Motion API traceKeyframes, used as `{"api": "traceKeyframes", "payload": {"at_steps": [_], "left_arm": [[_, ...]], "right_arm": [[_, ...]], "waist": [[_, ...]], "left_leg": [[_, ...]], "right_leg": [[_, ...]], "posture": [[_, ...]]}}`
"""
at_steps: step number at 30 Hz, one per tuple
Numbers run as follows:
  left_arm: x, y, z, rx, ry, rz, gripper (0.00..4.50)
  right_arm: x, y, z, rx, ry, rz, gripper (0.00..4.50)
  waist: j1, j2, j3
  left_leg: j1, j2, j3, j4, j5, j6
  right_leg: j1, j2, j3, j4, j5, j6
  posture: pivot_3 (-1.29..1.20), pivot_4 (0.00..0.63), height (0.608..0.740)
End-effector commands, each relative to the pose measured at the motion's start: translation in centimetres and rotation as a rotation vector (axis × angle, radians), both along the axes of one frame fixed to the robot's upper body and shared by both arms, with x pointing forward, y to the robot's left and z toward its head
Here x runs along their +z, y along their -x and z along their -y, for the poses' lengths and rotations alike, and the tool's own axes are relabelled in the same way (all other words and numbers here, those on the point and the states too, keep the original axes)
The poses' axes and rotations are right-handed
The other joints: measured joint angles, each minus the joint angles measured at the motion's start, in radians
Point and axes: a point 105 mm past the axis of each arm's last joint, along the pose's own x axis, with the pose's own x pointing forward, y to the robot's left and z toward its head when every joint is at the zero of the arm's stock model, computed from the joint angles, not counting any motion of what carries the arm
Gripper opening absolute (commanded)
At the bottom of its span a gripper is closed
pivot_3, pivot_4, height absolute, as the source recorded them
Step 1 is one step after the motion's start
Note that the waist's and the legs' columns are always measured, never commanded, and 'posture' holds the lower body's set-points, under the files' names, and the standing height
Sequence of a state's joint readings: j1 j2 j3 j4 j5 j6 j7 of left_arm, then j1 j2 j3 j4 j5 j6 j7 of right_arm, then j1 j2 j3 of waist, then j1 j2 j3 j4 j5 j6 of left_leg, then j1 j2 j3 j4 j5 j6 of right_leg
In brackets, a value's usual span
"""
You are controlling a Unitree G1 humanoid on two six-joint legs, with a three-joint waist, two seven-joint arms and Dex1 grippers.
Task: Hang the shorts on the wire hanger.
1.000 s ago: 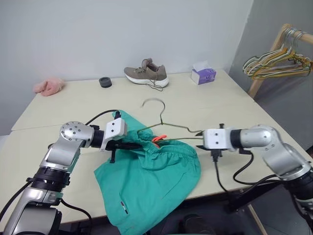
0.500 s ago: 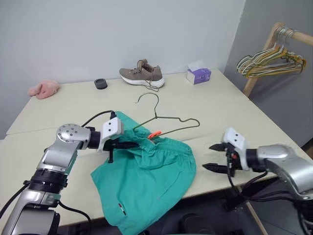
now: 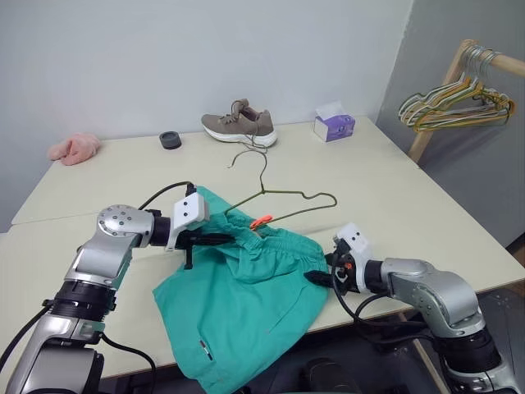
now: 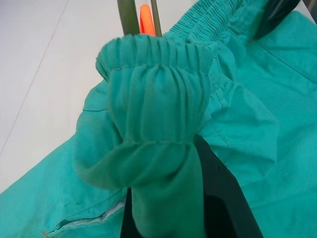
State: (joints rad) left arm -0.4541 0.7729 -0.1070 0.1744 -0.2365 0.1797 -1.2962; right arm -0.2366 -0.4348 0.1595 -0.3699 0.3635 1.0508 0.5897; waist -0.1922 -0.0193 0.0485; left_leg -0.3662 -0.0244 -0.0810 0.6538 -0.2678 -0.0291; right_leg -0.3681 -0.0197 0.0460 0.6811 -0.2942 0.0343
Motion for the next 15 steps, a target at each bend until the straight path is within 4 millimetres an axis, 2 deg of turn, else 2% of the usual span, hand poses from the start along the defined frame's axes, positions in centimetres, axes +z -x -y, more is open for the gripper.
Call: {"api": "traceKeyframes", "payload": {"at_steps": [1, 3, 6, 7, 15], "left_arm": [[1.8, 0.1, -0.1, 0.015, 0.046, 0.044, 0.00], [2.0, 0.4, -0.3, 0.025, 0.062, 0.032, 0.00], [2.8, 0.9, -0.7, 0.042, 0.100, -0.001, 0.00], [3.0, 1.1, -0.8, 0.043, 0.104, -0.009, 0.00], [3.5, 4.2, -2.0, -0.018, 0.061, -0.141, 0.00]], "right_arm": [[0.7, -1.0, 0.0, -0.029, 0.027, 0.100, 1.92], [0.8, -1.3, 0.1, -0.043, 0.037, 0.125, 1.21], [1.0, -2.2, 1.5, -0.079, 0.082, 0.170, 0.17], [1.0, -2.5, 2.0, -0.088, 0.093, 0.180, 0.03], [2.2, -4.2, 4.7, -0.153, 0.105, 0.217, 0.03]], "waist": [[0.000, 0.000, 0.000], [0.000, 0.000, 0.000], [0.000, 0.000, 0.000], [0.000, 0.000, 0.000], [0.000, 0.001, 0.000]], "left_leg": [[0.000, 0.000, 0.000, 0.000, 0.000, 0.000], [0.000, 0.000, 0.000, 0.000, 0.000, 0.000], [0.000, 0.000, 0.000, 0.000, 0.000, 0.000], [0.000, 0.000, 0.000, 0.000, 0.000, 0.000], [0.001, 0.000, 0.000, -0.001, 0.000, 0.000]], "right_leg": [[0.000, 0.000, 0.000, 0.000, 0.000, 0.000], [0.000, 0.000, 0.000, 0.000, 0.000, 0.000], [0.000, 0.000, 0.000, 0.000, 0.000, 0.000], [0.000, 0.000, 0.000, 0.000, 0.000, 0.000], [0.000, 0.001, 0.000, 0.000, 0.000, 0.000]], "posture": [[-0.19, 0.000, 0.740], [-0.19, 0.000, 0.740], [-0.18, 0.000, 0.740], [-0.18, 0.000, 0.740], [-0.17, 0.000, 0.740]]}}
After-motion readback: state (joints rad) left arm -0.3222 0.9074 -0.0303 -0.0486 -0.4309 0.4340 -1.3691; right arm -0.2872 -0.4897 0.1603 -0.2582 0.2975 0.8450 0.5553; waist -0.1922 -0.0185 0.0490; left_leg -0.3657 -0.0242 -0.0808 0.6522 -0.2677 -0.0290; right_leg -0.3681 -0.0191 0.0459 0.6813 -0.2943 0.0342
